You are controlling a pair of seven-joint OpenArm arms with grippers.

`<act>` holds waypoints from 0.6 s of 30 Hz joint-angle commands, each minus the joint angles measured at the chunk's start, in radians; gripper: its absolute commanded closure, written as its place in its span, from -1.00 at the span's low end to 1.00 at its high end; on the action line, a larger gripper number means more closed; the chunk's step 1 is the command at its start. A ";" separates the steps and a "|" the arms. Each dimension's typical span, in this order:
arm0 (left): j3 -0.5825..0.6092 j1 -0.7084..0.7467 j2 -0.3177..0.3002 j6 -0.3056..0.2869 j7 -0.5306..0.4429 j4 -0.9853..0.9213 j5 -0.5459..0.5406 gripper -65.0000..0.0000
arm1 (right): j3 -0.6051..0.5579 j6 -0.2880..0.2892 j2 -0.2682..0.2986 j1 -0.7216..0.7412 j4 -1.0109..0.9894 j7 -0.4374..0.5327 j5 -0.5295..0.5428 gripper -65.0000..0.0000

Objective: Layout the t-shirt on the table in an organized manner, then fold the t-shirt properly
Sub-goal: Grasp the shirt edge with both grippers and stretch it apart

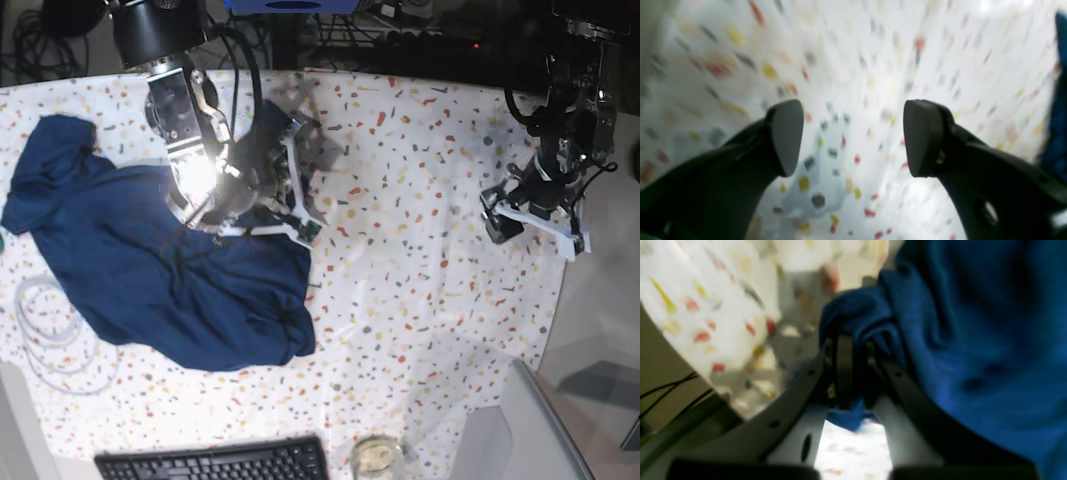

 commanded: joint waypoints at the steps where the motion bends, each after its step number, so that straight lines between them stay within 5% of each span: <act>1: -0.023 -0.008 -0.015 -0.004 -0.015 0.029 0.002 -0.38 | -0.040 0.003 -0.012 0.027 0.050 -0.010 0.012 0.72; 4: -0.037 -0.013 -0.015 -0.004 -0.015 0.041 0.002 -0.38 | -0.153 0.003 -0.012 0.052 0.168 -0.099 0.014 0.16; 8: -0.028 -0.018 0.002 -0.004 -0.015 0.035 0.000 -0.38 | -0.146 0.003 0.036 0.054 0.409 -0.202 0.001 -0.48; 12: 0.099 -0.041 0.025 -0.004 -0.015 0.041 0.005 -0.38 | 0.066 0.003 0.137 0.052 0.475 -0.195 -0.055 -0.50; 15: 0.319 -0.071 0.031 -0.004 -0.020 0.040 0.039 -0.38 | 0.351 0.003 0.184 0.052 0.350 -0.067 -0.108 -0.52; 18: 0.563 -0.116 0.088 -0.003 -0.022 0.034 0.209 -0.38 | 0.531 0.003 0.255 0.087 0.105 0.070 -0.115 -0.52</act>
